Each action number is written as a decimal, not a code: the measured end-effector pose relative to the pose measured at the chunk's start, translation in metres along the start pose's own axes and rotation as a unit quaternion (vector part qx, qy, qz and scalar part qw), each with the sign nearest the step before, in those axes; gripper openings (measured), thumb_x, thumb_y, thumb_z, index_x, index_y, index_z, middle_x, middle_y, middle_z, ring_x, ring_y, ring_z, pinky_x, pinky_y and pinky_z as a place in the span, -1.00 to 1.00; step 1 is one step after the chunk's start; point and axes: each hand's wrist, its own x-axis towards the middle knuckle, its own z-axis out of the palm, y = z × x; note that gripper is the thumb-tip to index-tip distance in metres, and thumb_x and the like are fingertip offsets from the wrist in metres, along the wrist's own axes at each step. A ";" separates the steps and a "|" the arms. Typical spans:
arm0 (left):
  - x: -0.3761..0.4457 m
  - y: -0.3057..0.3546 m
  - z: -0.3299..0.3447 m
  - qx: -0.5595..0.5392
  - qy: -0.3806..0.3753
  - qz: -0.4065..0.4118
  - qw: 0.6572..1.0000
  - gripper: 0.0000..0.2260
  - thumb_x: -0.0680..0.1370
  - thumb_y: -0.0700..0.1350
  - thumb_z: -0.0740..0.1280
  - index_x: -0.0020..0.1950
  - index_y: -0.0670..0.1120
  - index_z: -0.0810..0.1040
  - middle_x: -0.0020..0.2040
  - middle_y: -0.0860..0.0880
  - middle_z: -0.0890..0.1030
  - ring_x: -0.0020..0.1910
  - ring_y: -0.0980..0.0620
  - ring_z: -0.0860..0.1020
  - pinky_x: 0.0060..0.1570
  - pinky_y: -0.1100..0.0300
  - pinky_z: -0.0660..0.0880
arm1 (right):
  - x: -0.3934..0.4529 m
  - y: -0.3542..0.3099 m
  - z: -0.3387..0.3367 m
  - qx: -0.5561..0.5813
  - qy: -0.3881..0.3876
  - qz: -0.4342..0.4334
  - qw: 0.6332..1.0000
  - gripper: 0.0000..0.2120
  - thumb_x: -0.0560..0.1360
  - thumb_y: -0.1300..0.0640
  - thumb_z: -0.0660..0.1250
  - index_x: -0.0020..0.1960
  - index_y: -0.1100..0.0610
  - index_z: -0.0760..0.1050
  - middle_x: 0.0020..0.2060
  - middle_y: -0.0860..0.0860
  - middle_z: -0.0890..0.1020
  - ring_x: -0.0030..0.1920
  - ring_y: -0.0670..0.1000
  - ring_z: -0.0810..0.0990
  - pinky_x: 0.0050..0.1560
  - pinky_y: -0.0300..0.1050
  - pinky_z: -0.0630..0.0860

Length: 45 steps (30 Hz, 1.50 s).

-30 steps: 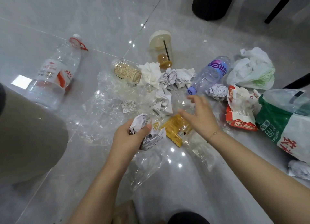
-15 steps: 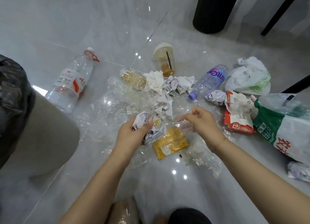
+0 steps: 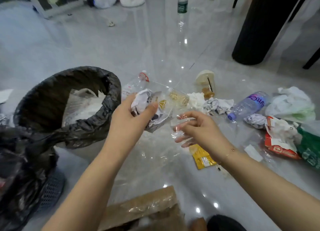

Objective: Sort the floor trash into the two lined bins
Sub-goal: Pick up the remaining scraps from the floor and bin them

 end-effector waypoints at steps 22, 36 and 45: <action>0.043 -0.010 -0.149 0.301 0.124 -0.051 0.944 -0.42 0.54 -0.07 0.36 0.53 -0.04 0.24 0.50 -0.02 0.30 0.46 0.01 0.29 0.40 0.12 0.24 | -0.016 0.021 0.057 -0.018 -0.035 0.017 0.999 -0.77 0.52 0.41 0.24 0.11 0.20 0.52 -0.09 0.19 0.68 -0.27 0.11 0.69 -0.35 -0.14 0.58; -0.012 -0.036 -0.040 0.280 -0.246 -0.018 0.928 -0.47 0.51 -0.09 0.43 0.44 0.06 0.37 0.20 0.12 0.56 0.18 0.22 0.50 0.01 0.48 0.39 | -0.033 0.028 -0.003 0.028 0.036 -0.020 0.999 -0.81 0.53 0.35 0.27 0.07 0.16 0.56 -0.11 0.07 0.72 -0.32 -0.05 0.65 -0.32 -0.21 0.56; -0.011 -0.043 0.025 0.027 -0.161 -0.106 0.981 -0.92 0.54 -0.22 0.37 -0.09 -0.24 0.57 -0.25 -0.09 0.58 -0.42 0.15 0.57 -0.35 0.29 0.53 | -0.028 0.027 -0.049 0.176 0.125 -0.043 0.976 -0.67 0.49 0.06 0.37 0.21 0.13 0.48 0.04 0.10 0.67 -0.08 0.05 0.64 -0.15 -0.10 0.59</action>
